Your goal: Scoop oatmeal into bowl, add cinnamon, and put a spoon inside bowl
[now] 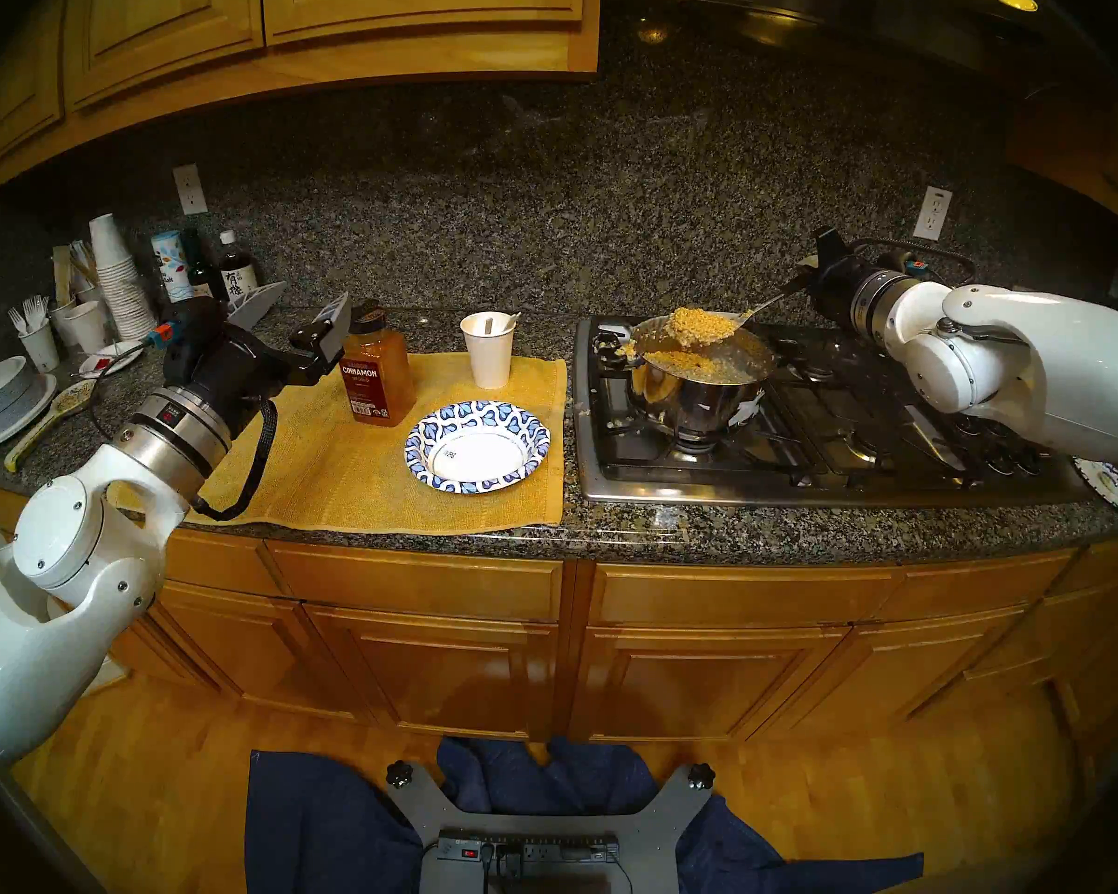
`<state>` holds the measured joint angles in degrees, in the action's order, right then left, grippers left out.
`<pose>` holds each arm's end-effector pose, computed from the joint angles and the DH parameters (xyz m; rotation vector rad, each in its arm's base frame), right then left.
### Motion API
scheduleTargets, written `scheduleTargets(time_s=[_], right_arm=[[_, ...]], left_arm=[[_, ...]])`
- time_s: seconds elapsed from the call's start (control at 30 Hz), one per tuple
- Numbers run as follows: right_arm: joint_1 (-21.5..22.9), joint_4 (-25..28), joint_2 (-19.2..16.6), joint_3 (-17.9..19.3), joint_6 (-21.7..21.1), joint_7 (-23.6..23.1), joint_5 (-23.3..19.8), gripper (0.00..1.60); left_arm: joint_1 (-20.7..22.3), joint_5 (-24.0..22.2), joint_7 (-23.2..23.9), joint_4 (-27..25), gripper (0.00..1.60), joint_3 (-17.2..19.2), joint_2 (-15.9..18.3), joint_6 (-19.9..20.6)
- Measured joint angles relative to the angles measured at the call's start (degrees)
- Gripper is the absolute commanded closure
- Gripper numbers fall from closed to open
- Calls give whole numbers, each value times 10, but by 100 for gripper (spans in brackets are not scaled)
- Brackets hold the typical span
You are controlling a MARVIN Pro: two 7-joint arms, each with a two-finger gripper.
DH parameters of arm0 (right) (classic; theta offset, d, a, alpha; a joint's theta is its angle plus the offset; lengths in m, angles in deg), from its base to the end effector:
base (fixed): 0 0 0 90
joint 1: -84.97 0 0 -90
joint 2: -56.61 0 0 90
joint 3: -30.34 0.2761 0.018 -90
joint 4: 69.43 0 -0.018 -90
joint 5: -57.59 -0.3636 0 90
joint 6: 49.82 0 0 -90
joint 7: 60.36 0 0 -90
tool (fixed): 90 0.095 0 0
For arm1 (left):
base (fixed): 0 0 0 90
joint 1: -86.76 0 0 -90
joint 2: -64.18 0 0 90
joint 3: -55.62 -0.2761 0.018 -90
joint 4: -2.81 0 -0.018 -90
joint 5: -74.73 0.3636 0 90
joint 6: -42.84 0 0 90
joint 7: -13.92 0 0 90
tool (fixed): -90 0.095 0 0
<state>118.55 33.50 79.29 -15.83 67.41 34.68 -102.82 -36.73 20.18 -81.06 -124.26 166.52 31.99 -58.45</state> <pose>0.5130 -0.0908 -0.0593 -1.7423 0.8912 -1.5050 0.3686 0.0944 -0.0914 1.7812 -0.3165 2.3368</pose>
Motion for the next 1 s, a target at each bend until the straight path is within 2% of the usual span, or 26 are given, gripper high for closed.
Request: scheduleTargets(time_s=[0.47, 1.0], right_arm=[[1, -7, 3, 4, -19, -6, -2, 160], [2, -8, 5, 5, -19, -8, -1, 160]], left_arm=[[0, 0, 0, 0, 0, 0, 0, 0], [0, 0, 0, 0, 0, 0, 0, 0]])
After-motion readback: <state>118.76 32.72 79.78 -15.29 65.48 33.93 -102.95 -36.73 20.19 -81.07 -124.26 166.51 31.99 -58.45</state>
